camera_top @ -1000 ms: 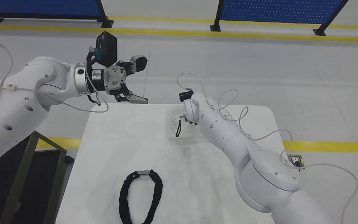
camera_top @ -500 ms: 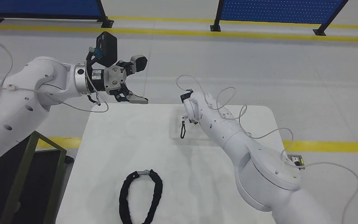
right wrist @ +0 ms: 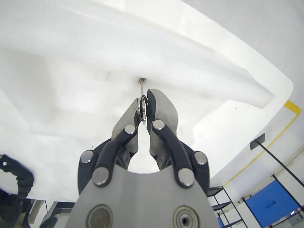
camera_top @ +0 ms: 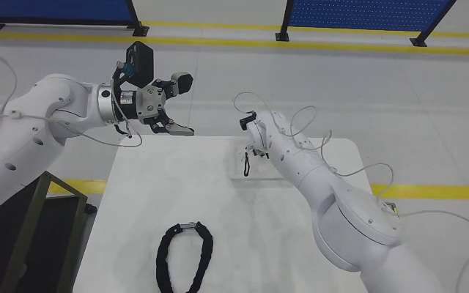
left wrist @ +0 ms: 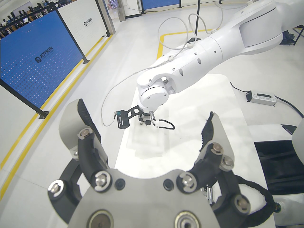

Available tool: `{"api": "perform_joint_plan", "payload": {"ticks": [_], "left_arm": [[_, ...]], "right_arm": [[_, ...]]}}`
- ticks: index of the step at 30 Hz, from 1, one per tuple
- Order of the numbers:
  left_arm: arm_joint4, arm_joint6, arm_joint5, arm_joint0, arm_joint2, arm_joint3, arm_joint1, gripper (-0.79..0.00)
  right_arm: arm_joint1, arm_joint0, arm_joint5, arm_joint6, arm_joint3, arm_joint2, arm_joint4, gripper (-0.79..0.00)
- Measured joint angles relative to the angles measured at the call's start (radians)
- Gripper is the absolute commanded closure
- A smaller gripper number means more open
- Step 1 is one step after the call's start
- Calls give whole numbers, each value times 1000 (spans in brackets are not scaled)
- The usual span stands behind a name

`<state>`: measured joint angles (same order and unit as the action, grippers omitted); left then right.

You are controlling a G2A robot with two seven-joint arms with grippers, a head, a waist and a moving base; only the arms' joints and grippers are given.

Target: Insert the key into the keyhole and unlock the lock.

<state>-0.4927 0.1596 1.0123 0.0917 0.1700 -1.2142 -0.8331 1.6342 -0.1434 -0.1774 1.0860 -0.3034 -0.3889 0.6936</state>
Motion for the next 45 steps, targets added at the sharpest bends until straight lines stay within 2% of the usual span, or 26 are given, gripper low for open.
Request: {"api": "perform_joint_plan", "payload": {"ticks": [11, 16, 22, 28, 38, 45], "left_arm": [[0, 0, 0, 0, 0, 0, 0, -785], [0, 0, 0, 0, 0, 0, 0, -785], [0, 0, 0, 0, 0, 0, 0, -785], [0, 0, 0, 0, 0, 0, 0, -785], [0, 0, 0, 0, 0, 0, 0, -785], [0, 0, 0, 0, 0, 0, 0, -785]], "right_arm": [[17, -47, -230, -48, -7, -30, -3, 0], [29, -70, -226, -28, -5, -30, 6, 0], [27, -51, -173, -48, 23, -61, -19, 0], [8, -24, -46, -60, 27, -89, -30, 0], [-54, -13, 365, 13, -12, -160, -104, 0], [-113, -15, 573, 92, -67, -223, -167, 0]]}}
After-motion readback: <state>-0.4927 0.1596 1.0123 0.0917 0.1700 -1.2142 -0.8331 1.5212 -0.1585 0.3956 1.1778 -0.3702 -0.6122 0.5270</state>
